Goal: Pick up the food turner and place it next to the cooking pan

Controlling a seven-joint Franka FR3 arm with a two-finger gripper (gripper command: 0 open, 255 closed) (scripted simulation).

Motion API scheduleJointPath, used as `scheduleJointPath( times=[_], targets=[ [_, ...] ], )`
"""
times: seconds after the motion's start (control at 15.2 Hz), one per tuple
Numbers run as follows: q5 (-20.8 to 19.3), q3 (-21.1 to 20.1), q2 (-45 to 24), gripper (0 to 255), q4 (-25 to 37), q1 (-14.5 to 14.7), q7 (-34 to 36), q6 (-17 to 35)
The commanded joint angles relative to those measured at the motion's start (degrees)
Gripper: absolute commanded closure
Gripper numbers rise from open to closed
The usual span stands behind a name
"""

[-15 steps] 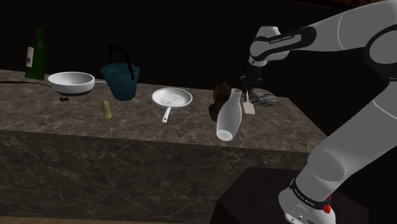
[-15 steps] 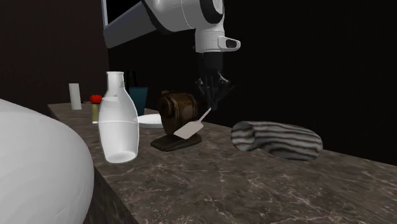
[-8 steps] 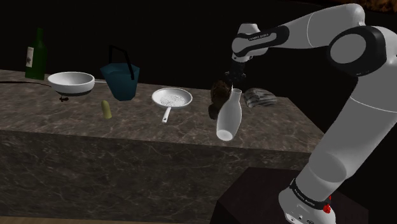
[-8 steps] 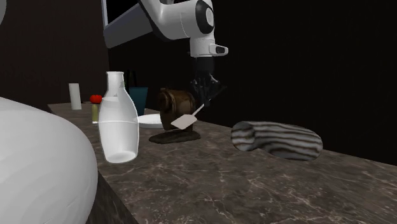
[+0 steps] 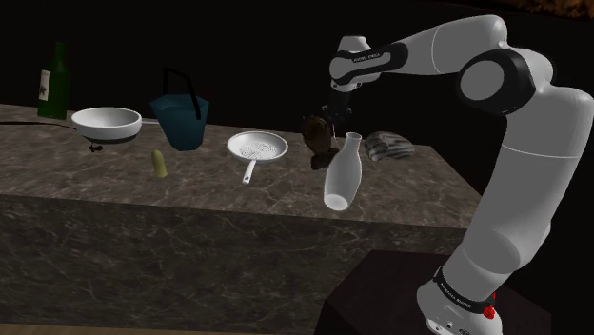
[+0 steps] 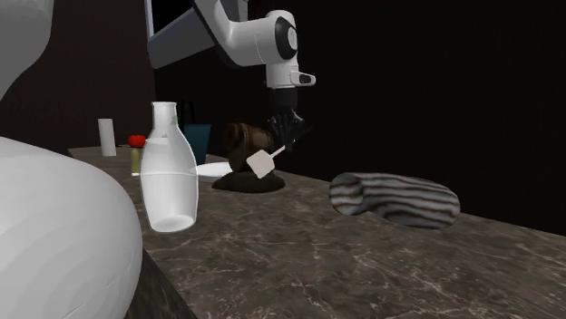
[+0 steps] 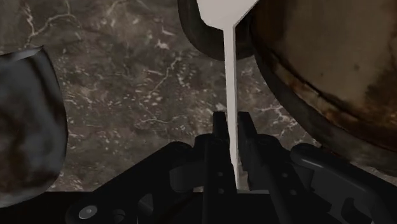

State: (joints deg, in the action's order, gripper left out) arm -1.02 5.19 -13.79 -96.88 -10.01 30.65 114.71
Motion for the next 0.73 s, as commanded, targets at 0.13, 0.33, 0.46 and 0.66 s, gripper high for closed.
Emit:
scheduleJointPath(
  times=[0.13, 0.33, 0.46, 0.66],
  targets=[
    [0.27, -0.34, -0.98, 255, -2.56, 0.31, 0.11, 2.74],
    [0.30, -0.36, -1.64, 255, -4.00, 0.29, 0.14, 4.84],
    [0.34, -0.37, -2.14, 255, -4.89, 0.28, 0.15, 6.22],
    [0.39, -0.39, -2.95, 255, -6.12, 0.26, 0.16, 8.26]
  ],
)
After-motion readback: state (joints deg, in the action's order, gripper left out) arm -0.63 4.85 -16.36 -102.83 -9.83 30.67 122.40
